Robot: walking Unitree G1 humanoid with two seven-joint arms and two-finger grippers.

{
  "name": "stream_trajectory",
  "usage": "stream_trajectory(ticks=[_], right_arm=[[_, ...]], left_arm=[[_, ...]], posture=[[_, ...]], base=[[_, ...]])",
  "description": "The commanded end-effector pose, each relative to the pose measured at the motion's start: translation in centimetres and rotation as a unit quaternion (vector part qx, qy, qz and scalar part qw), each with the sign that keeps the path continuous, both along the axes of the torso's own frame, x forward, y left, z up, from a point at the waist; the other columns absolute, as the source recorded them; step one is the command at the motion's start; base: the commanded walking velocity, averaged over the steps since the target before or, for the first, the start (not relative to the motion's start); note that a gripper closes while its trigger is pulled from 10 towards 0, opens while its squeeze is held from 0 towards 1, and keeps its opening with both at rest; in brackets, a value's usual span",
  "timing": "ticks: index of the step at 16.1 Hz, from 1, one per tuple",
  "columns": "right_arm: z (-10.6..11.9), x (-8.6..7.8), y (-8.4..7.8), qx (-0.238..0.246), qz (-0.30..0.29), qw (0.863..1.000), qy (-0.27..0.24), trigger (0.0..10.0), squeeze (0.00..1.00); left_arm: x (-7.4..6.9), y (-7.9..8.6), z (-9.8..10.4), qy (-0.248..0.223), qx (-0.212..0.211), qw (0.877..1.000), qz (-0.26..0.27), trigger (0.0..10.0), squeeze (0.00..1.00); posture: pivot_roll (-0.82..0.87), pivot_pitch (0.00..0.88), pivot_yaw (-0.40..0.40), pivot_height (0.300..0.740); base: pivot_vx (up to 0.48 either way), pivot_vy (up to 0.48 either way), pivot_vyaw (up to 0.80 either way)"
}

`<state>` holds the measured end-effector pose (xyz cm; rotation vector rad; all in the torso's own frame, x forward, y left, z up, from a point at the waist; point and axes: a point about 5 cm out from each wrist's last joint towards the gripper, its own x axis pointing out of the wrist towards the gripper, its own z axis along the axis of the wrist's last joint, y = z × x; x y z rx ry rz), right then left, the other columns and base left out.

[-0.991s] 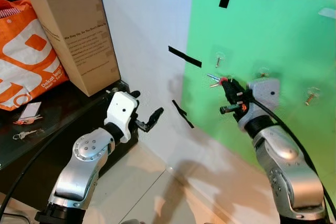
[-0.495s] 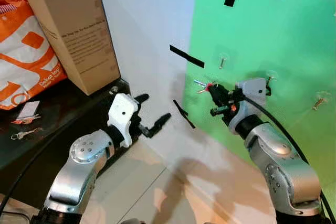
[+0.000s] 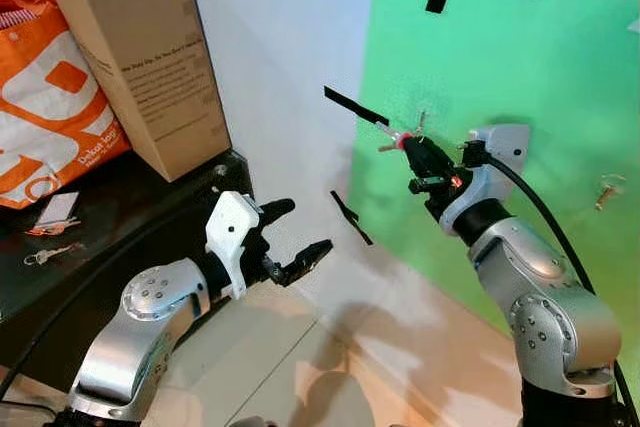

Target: Hang keys on a hook

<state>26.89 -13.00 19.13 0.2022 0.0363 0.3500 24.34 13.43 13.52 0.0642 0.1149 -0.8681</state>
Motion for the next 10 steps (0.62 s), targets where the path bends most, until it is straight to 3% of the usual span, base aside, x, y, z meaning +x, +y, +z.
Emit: stream_trajectory(ticks=[1, 10], right_arm=[[0.81, 0.04, 0.43, 0.007, 0.013, 1.000, -0.011, 10.0, 0.00], [0.72, 0.88, 0.61, 0.065, 0.003, 0.998, 0.028, 10.0, 0.00]], left_arm=[[-0.20, -0.09, 0.45, -0.006, 0.004, 1.000, -0.009, 10.0, 0.03], [-0.22, 0.05, 0.62, -0.004, 0.006, 1.000, -0.016, 10.0, 0.03]], posture=[[-0.04, 0.000, 0.031, 0.740], [-0.03, 0.000, 0.029, 0.740]], base=[[0.000, 0.000, 0.00], [0.000, 0.000, 0.00]])
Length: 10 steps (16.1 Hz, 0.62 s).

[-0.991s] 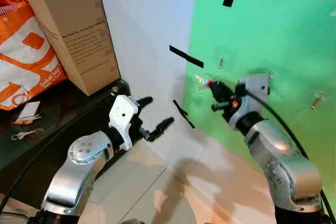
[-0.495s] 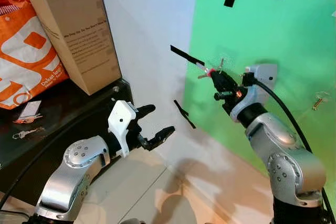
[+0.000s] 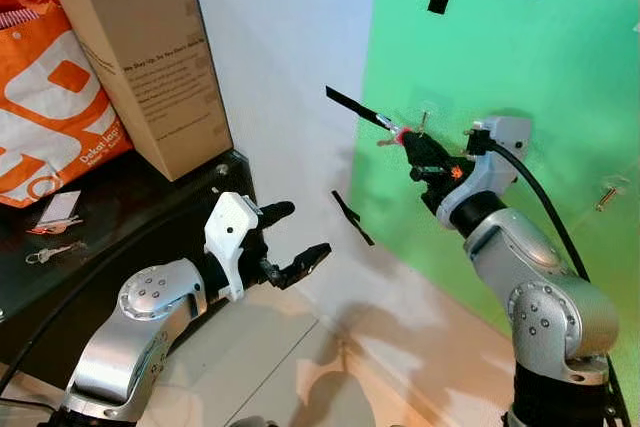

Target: Hang keys on a hook

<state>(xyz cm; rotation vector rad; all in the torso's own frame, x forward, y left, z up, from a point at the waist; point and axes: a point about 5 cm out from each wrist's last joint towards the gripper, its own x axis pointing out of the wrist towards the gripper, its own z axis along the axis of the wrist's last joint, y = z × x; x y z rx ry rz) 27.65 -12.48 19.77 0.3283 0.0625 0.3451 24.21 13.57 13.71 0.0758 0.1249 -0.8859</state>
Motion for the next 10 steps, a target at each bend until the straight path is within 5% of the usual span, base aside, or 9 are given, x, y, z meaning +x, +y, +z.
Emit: stream_trajectory(ticks=[1, 10], right_arm=[[0.08, 0.17, 0.09, 0.012, 0.002, 1.000, 0.007, 10.0, 0.00], [-0.42, 0.97, -0.73, 0.069, -0.029, 0.996, 0.054, 10.0, 0.00]], left_arm=[[-0.08, -0.09, 0.44, -0.006, -0.001, 1.000, -0.007, 10.0, 0.03], [-0.11, -0.15, 0.53, -0.004, -0.005, 1.000, -0.009, 10.0, 0.03]], posture=[[-0.03, 0.000, 0.029, 0.740], [-0.03, 0.000, 0.024, 0.740]], base=[[0.000, 0.000, 0.00], [0.000, 0.000, 0.00]])
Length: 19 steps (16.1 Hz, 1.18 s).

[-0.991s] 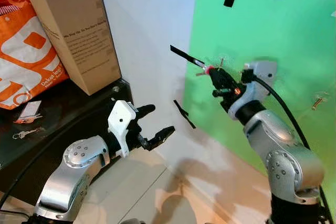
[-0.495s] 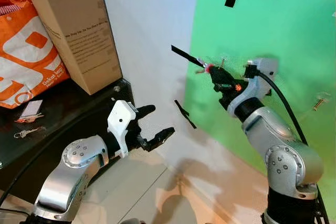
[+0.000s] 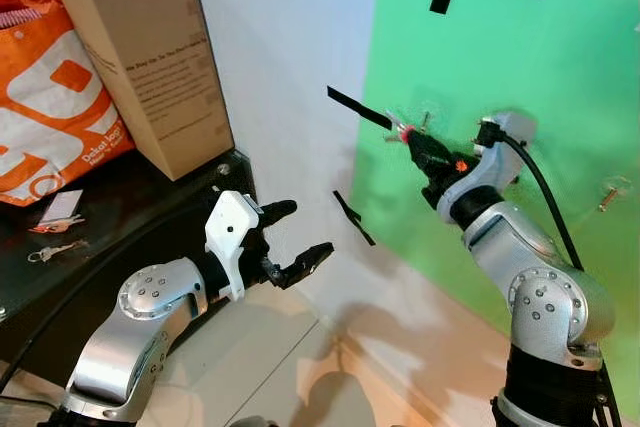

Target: Hang keys on a hook

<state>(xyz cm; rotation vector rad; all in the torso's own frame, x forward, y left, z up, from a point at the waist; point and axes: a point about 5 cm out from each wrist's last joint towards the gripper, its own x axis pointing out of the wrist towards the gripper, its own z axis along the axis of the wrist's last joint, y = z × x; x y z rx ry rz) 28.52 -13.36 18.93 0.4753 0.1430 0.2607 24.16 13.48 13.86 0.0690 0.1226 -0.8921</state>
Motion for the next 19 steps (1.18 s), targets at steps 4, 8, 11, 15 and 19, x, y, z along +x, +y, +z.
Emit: stream_trajectory(ticks=[4, 8, 11, 15, 19], right_arm=[[-0.5, 0.0, 0.0, 0.024, 0.010, 0.999, 0.028, 10.0, 0.00], [-1.0, -0.2, 0.1, 0.016, 0.016, 0.999, 0.037, 10.0, 0.00], [-1.2, -0.2, 0.1, -0.008, 0.017, 0.999, 0.036, 10.0, 0.00], [-1.6, -0.1, -0.1, -0.040, 0.010, 0.998, 0.036, 10.0, 1.00], [-2.4, -0.9, -0.2, -0.060, 0.031, 0.997, 0.044, 10.0, 1.00]], left_arm=[[-0.1, -0.2, 0.5, -0.003, -0.006, 1.000, -0.010, 10.0, 0.03], [0.0, -0.1, 0.5, -0.003, -0.008, 1.000, -0.009, 10.0, 0.03], [0.0, 0.0, 0.6, -0.008, -0.008, 1.000, -0.008, 10.0, 0.03], [0.3, -0.5, 1.2, -0.017, -0.018, 1.000, -0.013, 10.0, 0.03], [0.5, -0.6, 1.3, -0.019, -0.019, 1.000, -0.016, 10.0, 0.03]], posture=[[-0.03, 0.000, 0.023, 0.740], [-0.02, 0.000, 0.021, 0.740], [-0.02, 0.000, 0.019, 0.740], [-0.03, 0.000, 0.031, 0.740], [-0.03, 0.000, 0.041, 0.740]], base=[[0.000, 0.000, 0.00], [0.000, 0.000, 0.00], [0.000, 0.000, 0.00], [0.000, 0.000, 0.00], [0.000, 0.000, 0.00]])
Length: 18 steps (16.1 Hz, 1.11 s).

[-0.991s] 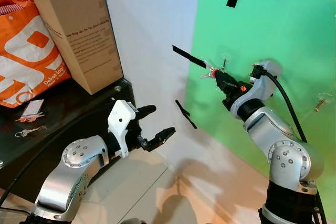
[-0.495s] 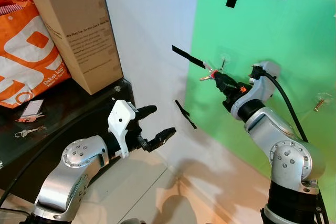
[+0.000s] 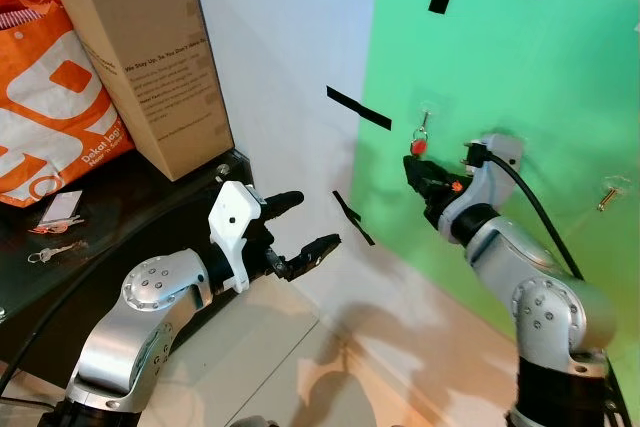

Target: Hang keys on a hook

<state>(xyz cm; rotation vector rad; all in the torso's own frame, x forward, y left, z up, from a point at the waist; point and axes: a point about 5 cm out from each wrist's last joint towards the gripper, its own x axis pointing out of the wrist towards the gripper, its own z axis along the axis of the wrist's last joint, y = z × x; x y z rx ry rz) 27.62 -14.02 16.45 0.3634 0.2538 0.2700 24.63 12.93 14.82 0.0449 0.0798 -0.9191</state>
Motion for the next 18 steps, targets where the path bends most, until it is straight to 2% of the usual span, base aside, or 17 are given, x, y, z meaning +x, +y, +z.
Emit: stream_trajectory(ticks=[1, 4, 5, 7, 8, 9, 10, 11, 13, 15, 18], right_arm=[[0.0, -0.4, 0.3, -0.025, 0.018, 0.999, -0.010, 10.0, 1.00], [-1.5, -1.7, 0.1, -0.120, 0.056, 0.991, -0.029, 10.0, 1.00], [-2.1, -2.0, -0.1, -0.162, 0.066, 0.984, -0.038, 10.0, 1.00], [-3.2, -2.2, -0.4, -0.201, 0.060, 0.977, -0.039, 10.0, 1.00], [-3.6, -2.1, -0.5, -0.209, 0.051, 0.976, -0.045, 10.0, 1.00], [-3.9, -2.0, -0.8, -0.215, 0.036, 0.974, -0.056, 10.0, 1.00], [-4.4, -2.0, -1.2, -0.215, 0.009, 0.975, -0.062, 10.0, 1.00], [-4.9, -2.2, -1.3, -0.219, 0.001, 0.974, -0.066, 10.0, 1.00], [-5.4, -2.6, -1.1, -0.207, 0.004, 0.976, -0.067, 10.0, 1.00], [-5.6, -2.6, -0.9, -0.209, -0.005, 0.974, -0.090, 10.0, 1.00], [-5.7, -2.4, -0.6, -0.197, 0.003, 0.976, -0.092, 10.0, 1.00]], left_arm=[[0.0, 0.0, 0.3, -0.005, 0.001, 1.000, 0.001, 10.0, 0.03], [0.1, 0.6, 0.0, -0.010, 0.006, 0.999, 0.037, 10.0, 0.03], [0.5, 1.2, -0.2, -0.021, 0.018, 0.996, 0.079, 10.0, 0.02], [0.8, 2.3, -0.9, -0.034, 0.042, 0.987, 0.154, 10.0, 0.01], [0.8, 2.6, -1.1, -0.033, 0.042, 0.982, 0.183, 10.0, 0.01], [0.8, 3.2, -1.4, -0.043, 0.062, 0.973, 0.219, 10.0, 0.01], [0.6, 3.8, -1.6, -0.052, 0.074, 0.963, 0.254, 10.0, 0.02], [0.3, 4.5, -2.1, -0.073, 0.104, 0.947, 0.295, 10.0, 0.02], [0.0, 4.8, -2.5, -0.065, 0.104, 0.941, 0.316, 10.0, 0.02], [-0.1, 4.8, -2.5, -0.069, 0.105, 0.939, 0.321, 10.0, 0.01], [0.0, 4.6, -2.4, -0.081, 0.110, 0.938, 0.320, 10.0, 0.02]], posture=[[-0.04, 0.000, 0.041, 0.740], [-0.03, 0.000, 0.038, 0.740], [-0.03, 0.000, 0.036, 0.740], [-0.03, 0.000, 0.031, 0.740], [-0.02, 0.000, 0.028, 0.740], [-0.02, 0.000, 0.023, 0.740], [-0.01, 0.000, 0.017, 0.740], [-0.01, 0.000, 0.013, 0.740], [0.00, 0.000, 0.007, 0.740], [0.00, 0.000, -0.001, 0.740], [0.01, 0.000, -0.009, 0.740]], base=[[0.000, 0.000, 0.00], [0.000, 0.000, 0.00], [0.000, 0.000, 0.00], [0.000, 0.000, 0.80], [0.000, 0.000, 0.80], [0.000, 0.000, 0.80], [0.000, 0.000, 0.80], [0.000, 0.000, 0.80], [0.000, 0.000, 0.80], [0.000, 0.000, 0.80], [0.000, 0.000, 0.80]])
